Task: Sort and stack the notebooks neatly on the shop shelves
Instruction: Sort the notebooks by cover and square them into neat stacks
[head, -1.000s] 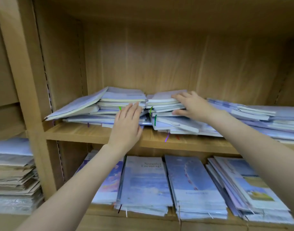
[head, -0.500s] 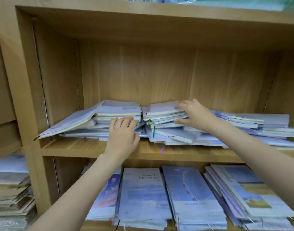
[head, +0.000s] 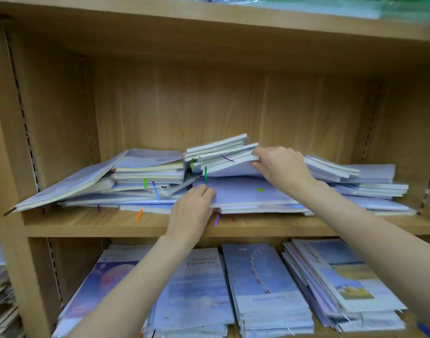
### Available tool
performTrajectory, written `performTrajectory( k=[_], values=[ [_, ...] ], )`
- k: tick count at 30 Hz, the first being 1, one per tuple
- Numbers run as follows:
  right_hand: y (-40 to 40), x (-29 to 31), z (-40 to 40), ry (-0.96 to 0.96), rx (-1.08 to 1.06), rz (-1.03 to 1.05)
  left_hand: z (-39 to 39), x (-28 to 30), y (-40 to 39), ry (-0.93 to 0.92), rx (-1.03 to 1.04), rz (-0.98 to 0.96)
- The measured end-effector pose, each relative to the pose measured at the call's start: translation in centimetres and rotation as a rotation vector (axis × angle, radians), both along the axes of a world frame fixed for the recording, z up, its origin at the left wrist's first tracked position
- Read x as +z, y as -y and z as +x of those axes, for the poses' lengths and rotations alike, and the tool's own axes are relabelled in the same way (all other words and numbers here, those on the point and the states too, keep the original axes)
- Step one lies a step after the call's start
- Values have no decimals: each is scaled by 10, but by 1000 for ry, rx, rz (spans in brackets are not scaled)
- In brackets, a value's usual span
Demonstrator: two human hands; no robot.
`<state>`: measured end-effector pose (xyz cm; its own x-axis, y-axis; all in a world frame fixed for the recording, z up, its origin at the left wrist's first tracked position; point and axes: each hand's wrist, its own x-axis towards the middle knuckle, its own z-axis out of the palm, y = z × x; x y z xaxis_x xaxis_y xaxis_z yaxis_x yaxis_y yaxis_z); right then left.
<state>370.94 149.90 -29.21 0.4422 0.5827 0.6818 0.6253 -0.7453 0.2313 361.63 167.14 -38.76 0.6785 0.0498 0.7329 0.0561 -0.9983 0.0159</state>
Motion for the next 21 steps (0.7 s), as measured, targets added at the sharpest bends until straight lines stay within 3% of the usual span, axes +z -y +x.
performTrajectory(
  k=[4,9,12,14,16,18,21],
  values=[
    [-12,-4,-5,-54,-25,-218,3,12,-4,-15,42,64],
    [-8,8,-4,-54,-90,-104,-2,38,-1,44,36,-28],
    [-15,13,1,-55,-110,-181,-22,44,1,148,-67,72],
    [-18,5,4,-156,-66,-233,-34,40,-2,155,-89,144],
    [-9,-2,-2,-407,103,-140,-42,34,-4,116,-92,176],
    [14,-6,-17,-566,330,91,-43,26,-7,82,-108,190],
    [57,-26,-34,-430,368,264,-45,21,-7,51,-118,143]
  ],
)
